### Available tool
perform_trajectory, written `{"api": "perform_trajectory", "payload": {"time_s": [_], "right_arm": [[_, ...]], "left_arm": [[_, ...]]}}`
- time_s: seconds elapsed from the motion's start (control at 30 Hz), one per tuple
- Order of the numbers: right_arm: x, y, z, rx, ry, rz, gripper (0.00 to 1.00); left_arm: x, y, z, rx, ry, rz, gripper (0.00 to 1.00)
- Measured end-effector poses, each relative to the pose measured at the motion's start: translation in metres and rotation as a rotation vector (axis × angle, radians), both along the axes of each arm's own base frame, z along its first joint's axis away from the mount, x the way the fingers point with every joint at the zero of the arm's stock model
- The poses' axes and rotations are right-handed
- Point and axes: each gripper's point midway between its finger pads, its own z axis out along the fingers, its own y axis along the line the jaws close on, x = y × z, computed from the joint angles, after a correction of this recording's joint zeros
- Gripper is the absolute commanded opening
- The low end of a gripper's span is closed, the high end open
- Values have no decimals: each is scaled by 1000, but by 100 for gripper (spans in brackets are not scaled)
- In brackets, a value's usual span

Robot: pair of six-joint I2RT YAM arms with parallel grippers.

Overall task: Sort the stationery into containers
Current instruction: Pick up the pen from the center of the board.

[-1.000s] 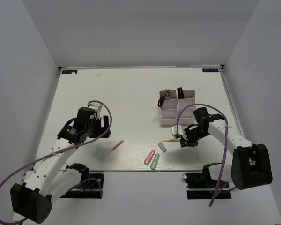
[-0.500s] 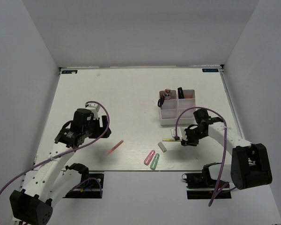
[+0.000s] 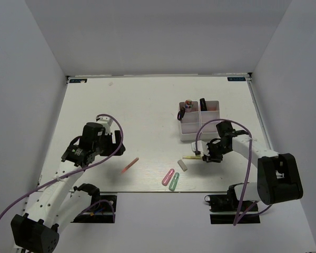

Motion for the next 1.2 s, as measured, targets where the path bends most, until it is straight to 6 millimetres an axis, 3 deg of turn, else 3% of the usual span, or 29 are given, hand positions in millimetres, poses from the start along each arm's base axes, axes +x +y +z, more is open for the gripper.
{"api": "perform_trajectory", "payload": {"time_s": [0.8,1.07,1.2], "right_arm": [[8,11,-1,-2,38,-31,38],[5,18,-2,-4,48,-14,25],[5,19,-2,-8,51,-14,11]], "left_arm": [[0,0,0,2,-1,-2,88],[0,0,1,2,-4,-2,88],[0,0,1,0,-8,-2,88]]}}
